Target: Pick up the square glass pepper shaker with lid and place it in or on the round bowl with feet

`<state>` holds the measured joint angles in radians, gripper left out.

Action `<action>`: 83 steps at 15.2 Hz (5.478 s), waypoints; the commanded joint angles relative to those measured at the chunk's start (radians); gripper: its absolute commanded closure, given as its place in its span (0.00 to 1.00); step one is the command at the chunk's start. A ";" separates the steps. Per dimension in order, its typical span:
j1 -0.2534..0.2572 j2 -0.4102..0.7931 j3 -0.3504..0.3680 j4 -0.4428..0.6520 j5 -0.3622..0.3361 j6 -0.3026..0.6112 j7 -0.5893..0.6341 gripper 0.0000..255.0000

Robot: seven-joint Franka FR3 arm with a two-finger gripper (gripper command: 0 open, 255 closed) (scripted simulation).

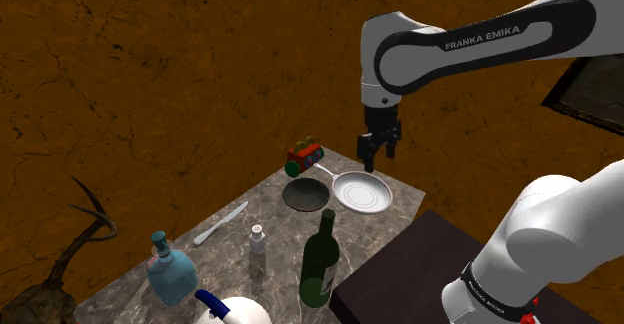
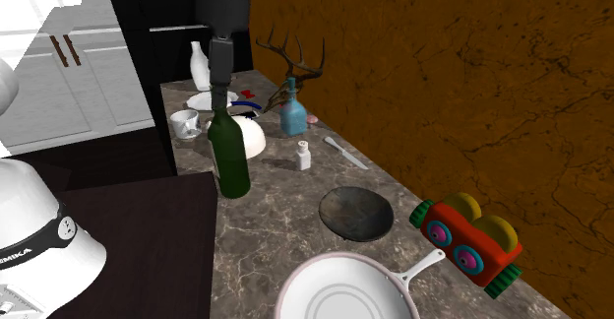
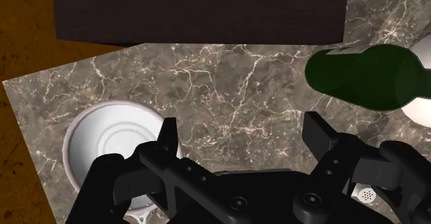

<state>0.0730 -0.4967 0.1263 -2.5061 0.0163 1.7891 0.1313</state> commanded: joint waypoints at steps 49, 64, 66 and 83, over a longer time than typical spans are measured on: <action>0.249 1.327 0.097 0.860 -0.169 0.478 0.413 1.00; 0.240 1.264 0.108 0.840 -0.159 0.434 0.410 1.00; 0.238 1.244 0.111 0.835 -0.155 0.419 0.409 1.00; 0.203 1.097 0.131 0.815 -0.125 0.294 0.380 1.00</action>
<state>0.2855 0.6102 0.2585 -1.6811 -0.1098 2.0834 0.5210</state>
